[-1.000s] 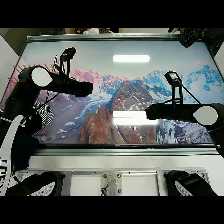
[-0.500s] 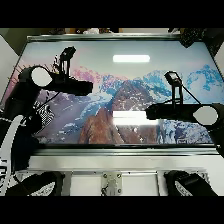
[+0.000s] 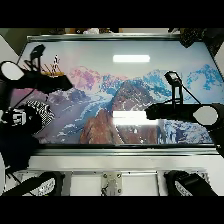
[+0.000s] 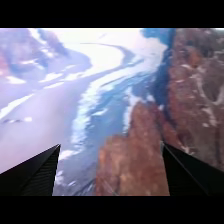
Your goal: Fold the clothes and pants, and hang the long-sleeved shirts on hangers.
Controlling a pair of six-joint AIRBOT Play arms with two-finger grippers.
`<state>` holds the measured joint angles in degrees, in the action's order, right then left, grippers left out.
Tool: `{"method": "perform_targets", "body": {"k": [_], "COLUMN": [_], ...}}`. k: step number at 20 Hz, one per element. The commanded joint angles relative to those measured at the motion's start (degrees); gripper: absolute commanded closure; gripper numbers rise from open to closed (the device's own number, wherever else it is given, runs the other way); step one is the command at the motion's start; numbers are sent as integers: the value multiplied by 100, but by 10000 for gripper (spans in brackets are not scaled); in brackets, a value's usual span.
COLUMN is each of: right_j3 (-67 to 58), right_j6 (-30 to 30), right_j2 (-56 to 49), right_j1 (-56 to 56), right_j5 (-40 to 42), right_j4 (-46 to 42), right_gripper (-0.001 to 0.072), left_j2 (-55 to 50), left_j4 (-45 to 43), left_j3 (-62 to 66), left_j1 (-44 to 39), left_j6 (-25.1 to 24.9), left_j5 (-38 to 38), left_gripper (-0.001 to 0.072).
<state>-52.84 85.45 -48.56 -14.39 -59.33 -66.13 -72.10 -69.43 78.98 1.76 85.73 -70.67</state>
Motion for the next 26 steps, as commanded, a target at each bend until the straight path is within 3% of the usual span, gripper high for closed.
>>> {"method": "perform_targets", "body": {"k": [1, 5, 12, 18, 20, 23, 24, 26], "right_j3": [-7, -7, -7, -7, -7, -7, -7, -7], "right_j6": [2, 2, 2, 2, 2, 2, 2, 2], "right_j2": [-2, -4, -4, -4, -4, -2, -2, -2], "right_j1": [0, 0, 0, 0, 0, 0, 0, 0], "right_j5": [-4, -4, -114, -116, -114, -116, -114, -114], "right_j4": [0, 0, 85, 85, 85, 85, 87, 90], "right_gripper": [696, 696, 696, 696, 696, 696, 696, 696], "left_j2": [0, 0, 0, -2, -114, -549, -667, -852], "left_j4": [-949, -2562, -2538, -2509, -2507, -2503, -2498, -2500], "left_j3": [-166, -688, -2057, -3075, -3250, -3252, -3215, -3032], "left_j1": [1158, 2050, 2712, 2527, 2459, 2455, 2452, 2455], "left_j6": [-52, 282, 267, 254, 256, 256, 260, 262], "left_j5": [-599, -205, 1720, 3471, 3676, 3414, 3292, 2876], "left_gripper": [-2, -1, -1, -1, -1, -1, 15, 345]}}
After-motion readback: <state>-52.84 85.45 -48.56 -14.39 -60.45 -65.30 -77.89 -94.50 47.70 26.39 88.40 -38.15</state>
